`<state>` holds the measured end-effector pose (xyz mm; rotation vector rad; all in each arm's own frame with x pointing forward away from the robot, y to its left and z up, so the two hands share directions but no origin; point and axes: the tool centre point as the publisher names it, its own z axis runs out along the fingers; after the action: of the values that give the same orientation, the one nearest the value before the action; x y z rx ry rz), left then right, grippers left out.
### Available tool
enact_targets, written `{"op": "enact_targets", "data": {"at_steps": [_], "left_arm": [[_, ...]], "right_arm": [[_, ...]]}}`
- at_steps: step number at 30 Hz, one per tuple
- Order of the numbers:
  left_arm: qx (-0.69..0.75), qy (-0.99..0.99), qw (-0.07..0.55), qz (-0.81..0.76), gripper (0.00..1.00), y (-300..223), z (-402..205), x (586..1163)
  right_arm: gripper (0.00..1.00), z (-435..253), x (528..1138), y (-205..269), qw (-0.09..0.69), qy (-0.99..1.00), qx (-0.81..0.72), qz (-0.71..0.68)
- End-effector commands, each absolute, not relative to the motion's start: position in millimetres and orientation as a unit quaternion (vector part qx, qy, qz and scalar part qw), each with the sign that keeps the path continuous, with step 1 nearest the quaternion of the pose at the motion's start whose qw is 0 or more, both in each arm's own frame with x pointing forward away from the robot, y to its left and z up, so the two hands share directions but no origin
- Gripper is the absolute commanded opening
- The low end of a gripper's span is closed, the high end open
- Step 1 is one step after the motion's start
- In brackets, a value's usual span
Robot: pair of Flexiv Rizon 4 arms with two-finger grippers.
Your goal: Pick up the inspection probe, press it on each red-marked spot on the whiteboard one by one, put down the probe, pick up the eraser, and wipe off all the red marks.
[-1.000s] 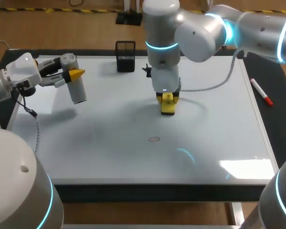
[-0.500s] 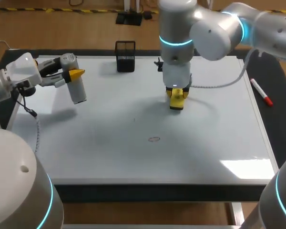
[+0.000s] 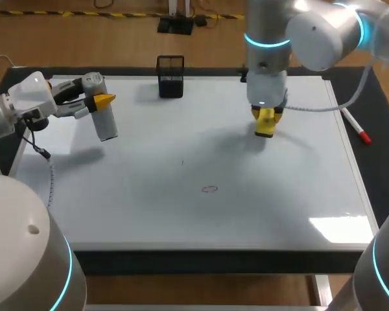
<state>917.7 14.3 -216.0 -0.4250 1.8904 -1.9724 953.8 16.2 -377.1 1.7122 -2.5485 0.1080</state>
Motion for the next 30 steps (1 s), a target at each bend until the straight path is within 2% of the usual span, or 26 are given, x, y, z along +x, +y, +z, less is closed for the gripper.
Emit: {"op": "enact_targets", "data": {"at_steps": [1,7,26,30], "left_arm": [[-0.151,0.672,0.188,-0.7,0.0,14,-215,917],[-0.151,0.672,0.188,-0.7,0.0,14,-215,917],[-0.151,0.672,0.188,-0.7,0.0,14,-215,917],[-0.133,0.676,0.166,-0.705,0.0,-5,-221,905]], "right_arm": [[0.0,-375,959,-7,0.032,-0.836,0.547,0.026],[0.0,-375,965,-22,0.039,-0.848,0.529,0.019],[0.0,-375,965,-22,0.039,-0.848,0.529,0.019],[0.0,-375,965,-22,0.039,-0.848,0.529,0.019]]}}
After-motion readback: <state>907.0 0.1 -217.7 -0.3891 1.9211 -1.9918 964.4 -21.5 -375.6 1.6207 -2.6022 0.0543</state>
